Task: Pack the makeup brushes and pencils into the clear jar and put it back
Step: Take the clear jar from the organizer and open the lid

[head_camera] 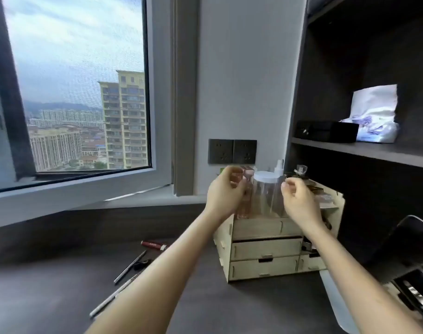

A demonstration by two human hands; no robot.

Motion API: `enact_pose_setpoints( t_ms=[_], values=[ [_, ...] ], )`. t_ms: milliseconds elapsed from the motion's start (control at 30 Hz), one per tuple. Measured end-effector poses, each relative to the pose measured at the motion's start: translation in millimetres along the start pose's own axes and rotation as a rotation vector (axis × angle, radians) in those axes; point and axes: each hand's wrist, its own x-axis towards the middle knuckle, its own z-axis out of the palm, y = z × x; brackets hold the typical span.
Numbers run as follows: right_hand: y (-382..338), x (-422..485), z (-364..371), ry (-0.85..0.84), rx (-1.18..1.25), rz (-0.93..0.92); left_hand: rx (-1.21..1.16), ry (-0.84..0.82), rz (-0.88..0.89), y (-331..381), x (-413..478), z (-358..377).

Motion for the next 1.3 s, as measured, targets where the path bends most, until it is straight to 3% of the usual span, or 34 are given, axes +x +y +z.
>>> enact_pose_setpoints(
  t_ms=[200,433,700,800,900,967,1133,1300],
  values=[
    [21.1,26.9,27.9,-0.078,-0.007,0.147,0.090,-0.122,-0.067,-30.0,21.9,57.1],
    [27.6,32.5,37.1,-0.046,0.143,0.116,0.106,-0.088,-0.045,-43.3,31.6,79.9],
    [-28.4,1.8,-3.8,0.108,0.457,-0.117,0.042,0.108,0.320,0.9,11.8,44.8],
    [-47.9,-19.4,-10.8,0.058,0.595,-0.111,0.088,0.149,0.415,9.6,-4.2,19.0],
    [-65.9,-45.2,-12.4,-0.103,0.714,-0.069,0.151,0.176,0.434,4.0,-25.6,-7.2],
    [-74.5,-61.3,-10.8,-0.198,0.667,-0.039,0.205,0.187,0.448,-8.7,-42.5,-24.0],
    [-80.2,-89.8,6.5,-0.252,0.180,-0.165,0.456,0.124,0.526,-52.1,-94.1,-61.7],
    [-74.2,-127.6,44.5,-0.444,0.252,-0.228,0.385,-0.045,0.396,-82.7,-130.6,-112.1]
  ],
)
